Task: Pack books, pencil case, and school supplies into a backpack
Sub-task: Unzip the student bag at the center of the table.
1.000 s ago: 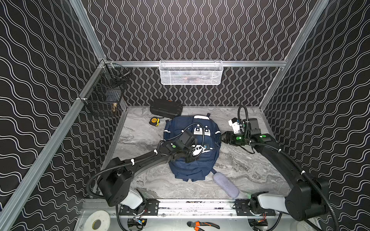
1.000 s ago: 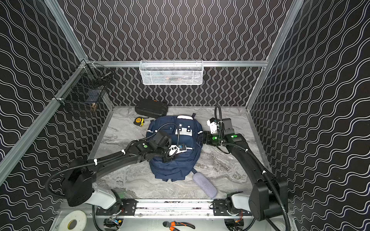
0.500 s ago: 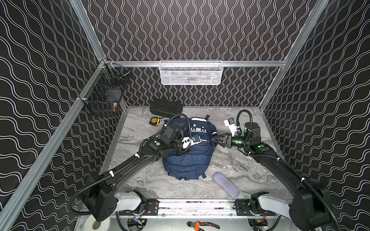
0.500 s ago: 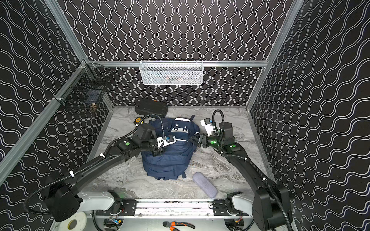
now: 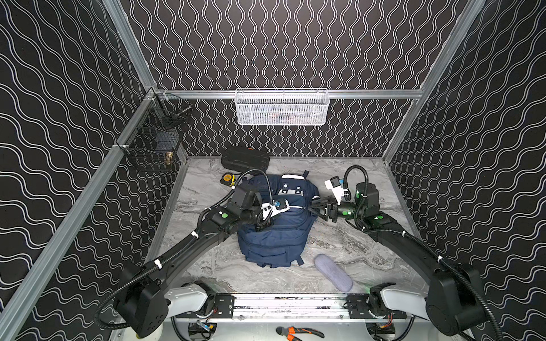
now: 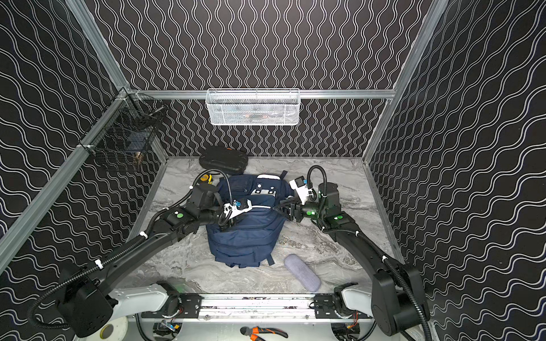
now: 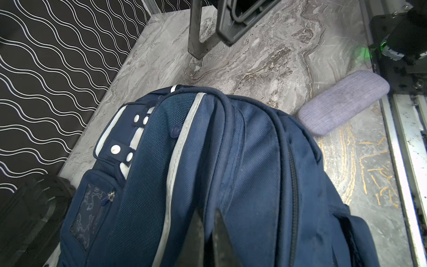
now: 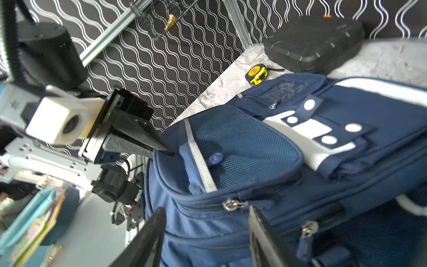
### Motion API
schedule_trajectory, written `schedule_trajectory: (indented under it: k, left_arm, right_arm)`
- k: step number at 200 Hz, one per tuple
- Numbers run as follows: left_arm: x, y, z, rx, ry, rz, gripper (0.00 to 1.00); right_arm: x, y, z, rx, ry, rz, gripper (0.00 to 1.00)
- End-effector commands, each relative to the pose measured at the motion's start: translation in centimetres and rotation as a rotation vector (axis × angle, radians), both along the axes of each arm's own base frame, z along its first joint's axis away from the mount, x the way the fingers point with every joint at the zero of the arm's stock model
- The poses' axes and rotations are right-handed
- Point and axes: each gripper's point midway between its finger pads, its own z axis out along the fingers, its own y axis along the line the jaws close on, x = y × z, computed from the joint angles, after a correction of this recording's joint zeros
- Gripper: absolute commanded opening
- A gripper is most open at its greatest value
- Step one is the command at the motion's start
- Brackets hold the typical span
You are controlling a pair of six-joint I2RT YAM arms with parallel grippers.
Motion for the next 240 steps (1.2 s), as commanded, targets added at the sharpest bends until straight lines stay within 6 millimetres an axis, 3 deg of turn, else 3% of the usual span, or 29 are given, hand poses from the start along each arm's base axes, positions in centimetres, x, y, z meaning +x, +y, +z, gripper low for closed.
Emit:
schedule_trajectory:
  k: [1, 37, 160, 214, 240]
  left_arm:
    - [0.3, -1.1, 2.8, -0.11, -0.079, -0.05, 0.0]
    - [-0.2, -1.0, 2.3, -0.11, -0.054, -0.061, 0.0]
    - [-0.8, -0.9, 1.6, -0.127, -0.013, -0.084, 0.0]
    - [-0.9, -0.8, 0.8, -0.109, 0.006, -0.092, 0.0]
    - [-0.7, -0.6, 0.8, -0.103, -0.001, -0.083, 0.0]
  right_arm:
    - [-0.5, 0.3, -0.3, -0.027, -0.088, 0.064, 0.56]
    - [-1.3, 0.4, -1.6, -0.026, -0.143, 0.109, 0.54]
    - [1.1, 0.7, -6.3, -0.246, -0.22, 0.218, 0.56]
    - [0.8, 1.4, -6.4, -0.253, -0.254, 0.306, 0.54]
    - [-0.2, 1.7, -6.3, -0.253, -0.265, 0.33, 0.45]
